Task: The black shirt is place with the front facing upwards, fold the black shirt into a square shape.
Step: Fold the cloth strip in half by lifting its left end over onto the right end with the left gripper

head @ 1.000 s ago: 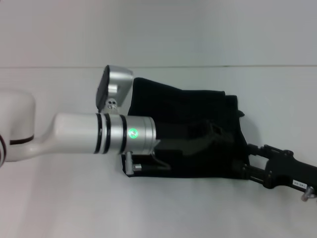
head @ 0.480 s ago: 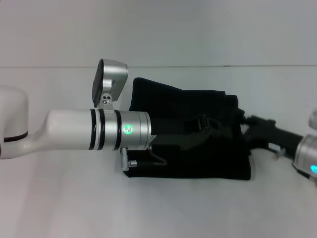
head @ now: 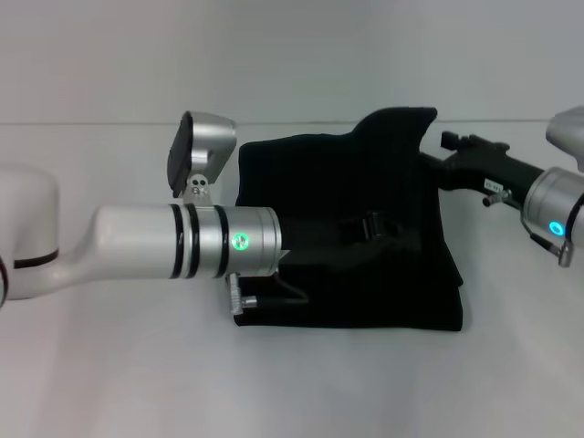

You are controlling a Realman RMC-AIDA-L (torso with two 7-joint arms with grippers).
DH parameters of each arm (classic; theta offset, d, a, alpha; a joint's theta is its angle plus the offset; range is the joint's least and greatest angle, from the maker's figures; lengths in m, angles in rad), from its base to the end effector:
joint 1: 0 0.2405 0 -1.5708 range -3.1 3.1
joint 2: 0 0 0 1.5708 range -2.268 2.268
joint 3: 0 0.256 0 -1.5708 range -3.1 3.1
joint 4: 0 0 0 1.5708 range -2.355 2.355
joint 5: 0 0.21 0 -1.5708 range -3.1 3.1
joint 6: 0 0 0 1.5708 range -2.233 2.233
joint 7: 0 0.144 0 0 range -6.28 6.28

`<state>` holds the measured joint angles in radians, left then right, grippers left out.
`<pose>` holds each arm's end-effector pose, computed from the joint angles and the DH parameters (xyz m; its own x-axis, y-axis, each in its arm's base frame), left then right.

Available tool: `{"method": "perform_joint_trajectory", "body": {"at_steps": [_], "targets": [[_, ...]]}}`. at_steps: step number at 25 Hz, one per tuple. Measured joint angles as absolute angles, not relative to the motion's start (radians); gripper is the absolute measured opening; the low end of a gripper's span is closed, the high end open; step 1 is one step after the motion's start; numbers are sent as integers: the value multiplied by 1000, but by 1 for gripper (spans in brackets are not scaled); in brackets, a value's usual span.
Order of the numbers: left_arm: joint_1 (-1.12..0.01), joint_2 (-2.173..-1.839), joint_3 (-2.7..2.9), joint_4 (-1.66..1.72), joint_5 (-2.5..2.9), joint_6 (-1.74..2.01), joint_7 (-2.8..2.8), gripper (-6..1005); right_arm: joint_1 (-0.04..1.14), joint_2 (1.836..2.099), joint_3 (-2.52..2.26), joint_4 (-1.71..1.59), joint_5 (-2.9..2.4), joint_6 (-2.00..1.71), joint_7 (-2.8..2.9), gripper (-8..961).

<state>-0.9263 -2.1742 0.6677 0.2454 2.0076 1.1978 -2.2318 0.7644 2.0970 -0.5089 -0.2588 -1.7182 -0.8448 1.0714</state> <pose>-0.1555 0.3747 -0.1134 0.1432 0.9338 0.3278 0.8967 -0.2626 0.3563 0.2622 0.4228 -0.0359 0.7081 -0.3318 -0.6233 -0.6875 -0.5252 -0.5015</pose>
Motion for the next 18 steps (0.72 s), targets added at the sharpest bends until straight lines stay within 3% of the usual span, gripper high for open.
{"method": "perform_joint_trajectory", "body": {"at_steps": [14, 18], "targets": [[-970, -2177, 662, 154, 1971, 1179, -2152, 117, 735, 2097, -492, -256, -1691, -636, 1047, 718], [-968, -2178, 660, 138, 1914, 1277, -2132, 289, 683, 2093, -471, -259, -1594, -649, 1047, 718]]}}
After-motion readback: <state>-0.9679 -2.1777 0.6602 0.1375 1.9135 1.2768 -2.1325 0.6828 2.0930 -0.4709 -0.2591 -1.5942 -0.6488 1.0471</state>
